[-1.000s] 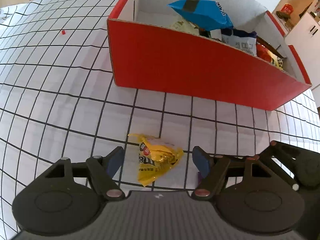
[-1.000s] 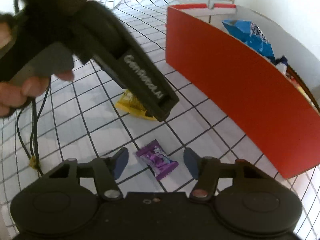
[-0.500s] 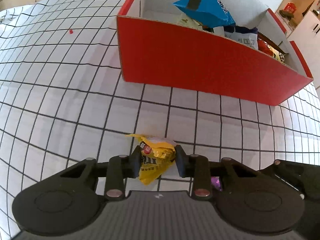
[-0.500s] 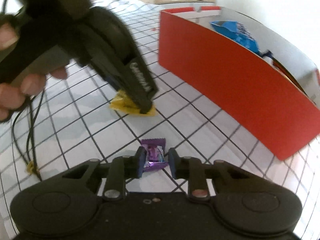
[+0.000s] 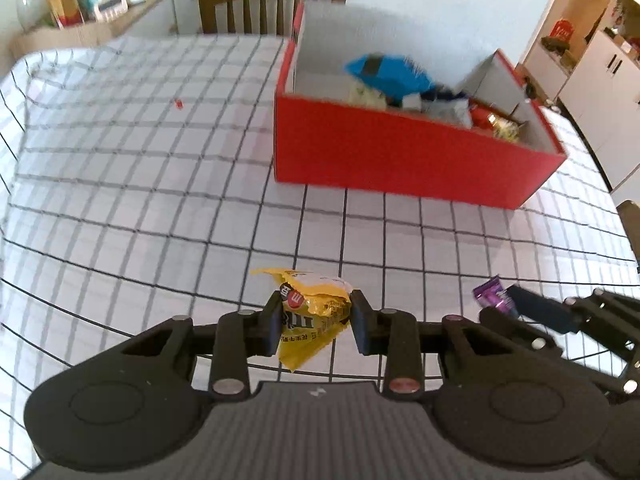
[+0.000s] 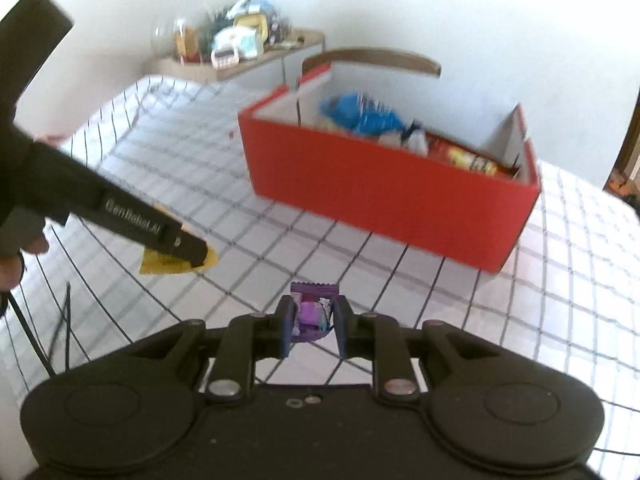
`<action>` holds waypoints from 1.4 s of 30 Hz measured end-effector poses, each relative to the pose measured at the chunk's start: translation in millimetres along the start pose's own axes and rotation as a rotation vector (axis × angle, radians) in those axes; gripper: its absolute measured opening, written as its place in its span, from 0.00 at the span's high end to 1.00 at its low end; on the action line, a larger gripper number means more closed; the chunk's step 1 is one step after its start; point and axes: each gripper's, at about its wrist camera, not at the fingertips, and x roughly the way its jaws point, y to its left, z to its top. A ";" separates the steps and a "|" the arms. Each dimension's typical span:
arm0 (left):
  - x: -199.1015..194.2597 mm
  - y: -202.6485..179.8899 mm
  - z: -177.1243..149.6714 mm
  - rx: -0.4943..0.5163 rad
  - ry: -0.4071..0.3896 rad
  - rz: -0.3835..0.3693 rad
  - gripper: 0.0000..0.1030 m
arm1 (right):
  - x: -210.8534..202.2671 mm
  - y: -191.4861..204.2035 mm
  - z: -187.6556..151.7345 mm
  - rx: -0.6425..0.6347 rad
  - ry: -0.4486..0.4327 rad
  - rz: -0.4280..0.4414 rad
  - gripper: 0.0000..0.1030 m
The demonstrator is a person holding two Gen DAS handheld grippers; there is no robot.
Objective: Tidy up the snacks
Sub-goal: 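Carry the yellow packet and purple candy over the red box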
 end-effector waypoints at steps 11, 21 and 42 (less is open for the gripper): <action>-70.3 -18.5 25.1 0.057 -0.136 -0.040 0.68 | -53.2 -8.6 55.0 0.036 -0.144 -0.048 0.81; -96.7 -39.9 66.5 0.104 -0.231 -0.051 0.68 | -74.9 -31.0 104.9 0.040 -0.224 -0.086 0.81; -17.8 -43.8 157.0 -0.001 -0.136 0.020 0.67 | 7.5 -96.4 154.8 0.092 -0.088 -0.109 0.81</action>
